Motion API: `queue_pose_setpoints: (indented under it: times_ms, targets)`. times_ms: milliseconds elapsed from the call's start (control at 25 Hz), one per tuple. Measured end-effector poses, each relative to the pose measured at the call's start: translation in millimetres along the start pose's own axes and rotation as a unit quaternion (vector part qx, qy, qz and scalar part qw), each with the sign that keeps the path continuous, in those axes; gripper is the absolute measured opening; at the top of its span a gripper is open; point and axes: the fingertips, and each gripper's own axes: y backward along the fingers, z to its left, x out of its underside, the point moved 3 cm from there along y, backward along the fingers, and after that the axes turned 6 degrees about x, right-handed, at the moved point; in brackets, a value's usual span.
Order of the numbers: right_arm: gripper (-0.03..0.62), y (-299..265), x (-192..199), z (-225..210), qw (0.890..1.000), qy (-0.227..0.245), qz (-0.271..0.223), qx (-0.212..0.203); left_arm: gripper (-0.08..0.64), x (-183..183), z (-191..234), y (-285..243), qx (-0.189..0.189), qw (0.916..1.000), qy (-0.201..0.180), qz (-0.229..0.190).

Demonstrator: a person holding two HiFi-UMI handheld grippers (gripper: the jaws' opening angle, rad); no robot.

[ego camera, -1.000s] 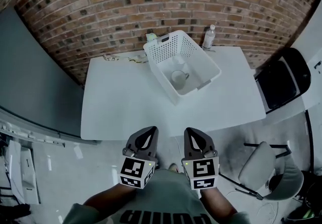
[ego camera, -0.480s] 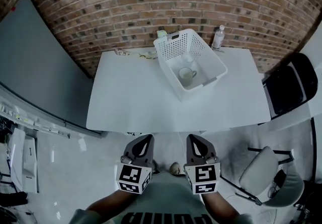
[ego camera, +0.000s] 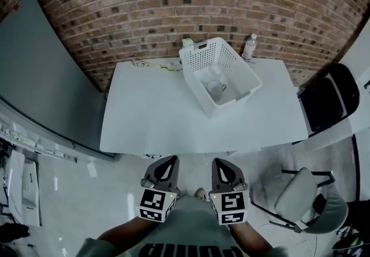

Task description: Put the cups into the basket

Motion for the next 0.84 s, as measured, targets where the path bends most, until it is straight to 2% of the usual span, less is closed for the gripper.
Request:
queue_pose_setpoints:
  times_ms: [400,840]
  targets:
    - [0.011,8,2,12,1.000,-0.003,-0.003,0.017,0.003,1,1,8,0.020,0.9998,-0.004,-0.005]
    - [0.011,10,3,24,1.000,-0.007,-0.002,0.018,0.003,3,5,18,0.025,0.9997,-0.006,-0.004]
